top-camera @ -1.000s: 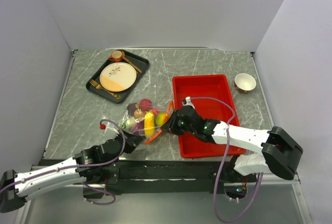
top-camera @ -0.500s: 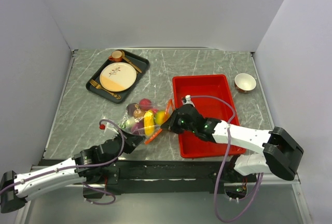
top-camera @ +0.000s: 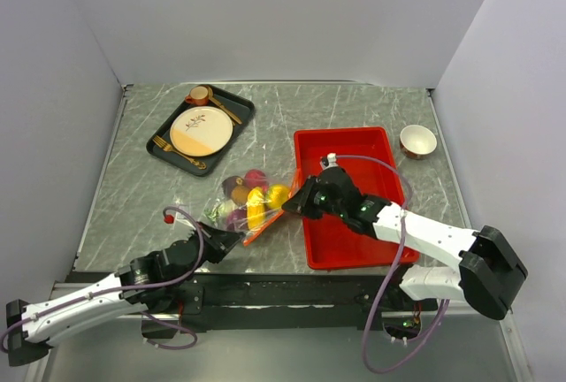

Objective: Place the food in the zip-top bag and seal the zipper
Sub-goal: Zip the zipper food storage bag at the center of the board.

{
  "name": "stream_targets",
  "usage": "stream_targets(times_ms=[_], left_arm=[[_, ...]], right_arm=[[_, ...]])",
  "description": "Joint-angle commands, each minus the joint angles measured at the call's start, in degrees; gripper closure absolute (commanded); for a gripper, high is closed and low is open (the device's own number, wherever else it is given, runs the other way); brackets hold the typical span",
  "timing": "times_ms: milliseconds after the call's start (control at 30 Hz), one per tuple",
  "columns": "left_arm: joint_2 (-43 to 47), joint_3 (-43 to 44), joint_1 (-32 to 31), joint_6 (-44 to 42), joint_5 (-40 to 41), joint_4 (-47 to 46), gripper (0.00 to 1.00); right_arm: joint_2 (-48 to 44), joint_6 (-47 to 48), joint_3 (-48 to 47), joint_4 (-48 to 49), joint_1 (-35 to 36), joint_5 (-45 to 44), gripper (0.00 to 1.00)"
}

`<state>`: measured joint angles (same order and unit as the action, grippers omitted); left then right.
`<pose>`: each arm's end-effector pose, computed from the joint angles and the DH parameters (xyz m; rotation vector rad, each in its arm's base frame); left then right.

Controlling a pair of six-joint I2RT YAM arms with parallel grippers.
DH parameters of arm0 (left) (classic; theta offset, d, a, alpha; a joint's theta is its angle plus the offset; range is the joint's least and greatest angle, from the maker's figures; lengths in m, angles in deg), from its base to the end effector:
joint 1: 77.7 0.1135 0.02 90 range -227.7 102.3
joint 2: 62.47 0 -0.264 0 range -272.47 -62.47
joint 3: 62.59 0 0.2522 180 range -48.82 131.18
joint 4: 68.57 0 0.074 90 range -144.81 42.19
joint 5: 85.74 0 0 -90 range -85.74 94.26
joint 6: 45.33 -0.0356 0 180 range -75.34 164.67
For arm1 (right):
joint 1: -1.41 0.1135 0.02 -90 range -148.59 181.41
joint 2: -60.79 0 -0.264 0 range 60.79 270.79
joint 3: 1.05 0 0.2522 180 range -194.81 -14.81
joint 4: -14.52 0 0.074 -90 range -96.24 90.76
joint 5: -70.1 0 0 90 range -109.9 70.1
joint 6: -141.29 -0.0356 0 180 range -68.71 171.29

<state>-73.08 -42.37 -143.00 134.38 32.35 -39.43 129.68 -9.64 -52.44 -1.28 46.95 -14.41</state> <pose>0.0606 -0.0916 0.1690 -0.8021 1.9630 -1.3270 0.1775 0.1858 0.2239 0.2591 2.3800 1.1031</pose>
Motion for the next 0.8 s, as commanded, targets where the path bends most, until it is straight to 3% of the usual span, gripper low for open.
stream_targets(times_ms=[0,767], left_arm=[[1.38,1.19,0.08,0.38,2.49,7.64,0.99],[9.47,2.24,0.08,2.92,4.77,18.90,0.99]], right_arm=[[-1.47,3.80,-3.24,-2.26,-3.70,-4.28,0.85],[2.31,11.26,-9.22,-7.36,-11.69,-4.27,0.83]])
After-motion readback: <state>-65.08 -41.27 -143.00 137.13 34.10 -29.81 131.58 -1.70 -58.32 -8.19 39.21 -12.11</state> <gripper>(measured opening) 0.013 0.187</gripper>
